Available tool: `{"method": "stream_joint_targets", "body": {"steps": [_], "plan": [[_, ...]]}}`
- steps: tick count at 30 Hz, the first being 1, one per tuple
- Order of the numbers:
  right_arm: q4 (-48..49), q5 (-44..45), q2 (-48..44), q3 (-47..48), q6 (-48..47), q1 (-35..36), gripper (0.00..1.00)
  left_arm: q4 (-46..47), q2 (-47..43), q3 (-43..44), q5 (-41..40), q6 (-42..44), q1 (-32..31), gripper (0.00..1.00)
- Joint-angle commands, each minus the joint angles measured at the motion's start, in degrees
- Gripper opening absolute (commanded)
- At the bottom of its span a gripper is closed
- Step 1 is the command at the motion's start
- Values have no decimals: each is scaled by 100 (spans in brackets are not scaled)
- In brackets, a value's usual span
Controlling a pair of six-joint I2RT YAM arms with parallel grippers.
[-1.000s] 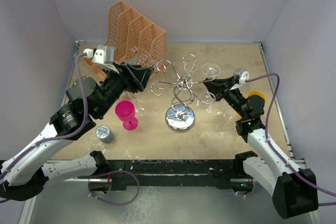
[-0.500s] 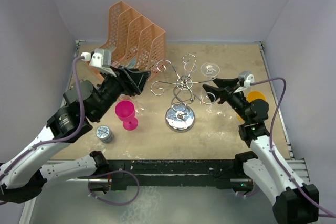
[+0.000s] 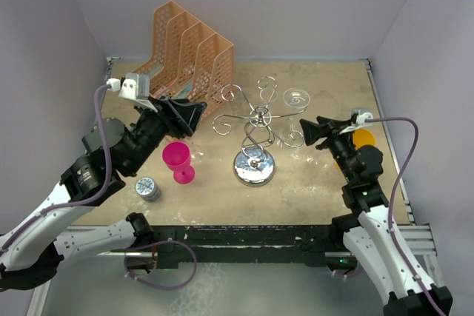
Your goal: Place the wine glass upside down on the wine glass rack
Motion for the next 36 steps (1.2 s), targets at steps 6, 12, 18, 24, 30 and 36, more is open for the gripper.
{"method": "stream_joint_targets", "body": {"steps": [6, 12, 18, 24, 30, 36], "plan": [[-3147, 2970, 459, 1938, 1408, -8, 58, 223, -125, -218, -379, 402, -23, 54], [-4654, 3507, 1052, 2657, 1937, -8, 57, 481, -207, -456, -352, 556, -23, 54], [-4793, 2864, 1449, 2682, 1719, -8, 49, 483, -268, -556, -384, 563, -23, 54], [-4699, 2799, 1808, 2586, 1636, -8, 43, 443, -339, -628, -395, 538, -23, 54], [-4489, 2874, 2084, 2605, 1431, -8, 42, 422, -362, -662, -415, 553, -22, 54], [-4366, 3050, 2488, 2630, 1088, -8, 36, 435, -344, -664, -418, 562, -23, 54]]}}
